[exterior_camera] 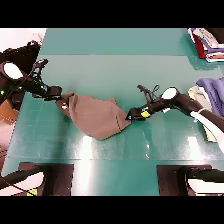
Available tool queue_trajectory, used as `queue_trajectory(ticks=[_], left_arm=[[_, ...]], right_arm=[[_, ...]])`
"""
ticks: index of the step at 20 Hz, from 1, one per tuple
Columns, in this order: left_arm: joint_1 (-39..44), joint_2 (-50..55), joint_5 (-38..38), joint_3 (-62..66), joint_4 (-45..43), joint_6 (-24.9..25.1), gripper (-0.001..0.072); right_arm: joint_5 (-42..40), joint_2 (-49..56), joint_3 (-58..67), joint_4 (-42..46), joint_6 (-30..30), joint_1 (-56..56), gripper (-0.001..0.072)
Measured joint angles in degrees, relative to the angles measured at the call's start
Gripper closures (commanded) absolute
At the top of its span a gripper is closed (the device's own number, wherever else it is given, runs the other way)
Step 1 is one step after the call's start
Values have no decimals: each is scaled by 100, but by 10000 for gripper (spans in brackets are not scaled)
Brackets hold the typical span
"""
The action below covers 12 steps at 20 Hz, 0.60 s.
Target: Fold the shirts.
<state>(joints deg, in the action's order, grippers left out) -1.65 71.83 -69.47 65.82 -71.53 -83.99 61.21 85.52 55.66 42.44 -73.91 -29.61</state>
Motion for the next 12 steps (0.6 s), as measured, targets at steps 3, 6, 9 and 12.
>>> queue_trajectory(ticks=[3, 6, 9, 12], left_arm=[[0, -7, -13, 9, 0, 7, 683], [0, -168, -9, 214, -57, 37, 682], [-2, -605, -9, 822, -125, 52, 682], [-2, -1178, -7, 1729, -79, 52, 682]], right_arm=[[52, 214, 271, 11, 98, -116, 699], [201, 85, 623, 302, 140, -48, 699], [382, -444, 1174, 682, 96, 271, 699], [592, -1139, 1943, 872, 50, 706, 699]])
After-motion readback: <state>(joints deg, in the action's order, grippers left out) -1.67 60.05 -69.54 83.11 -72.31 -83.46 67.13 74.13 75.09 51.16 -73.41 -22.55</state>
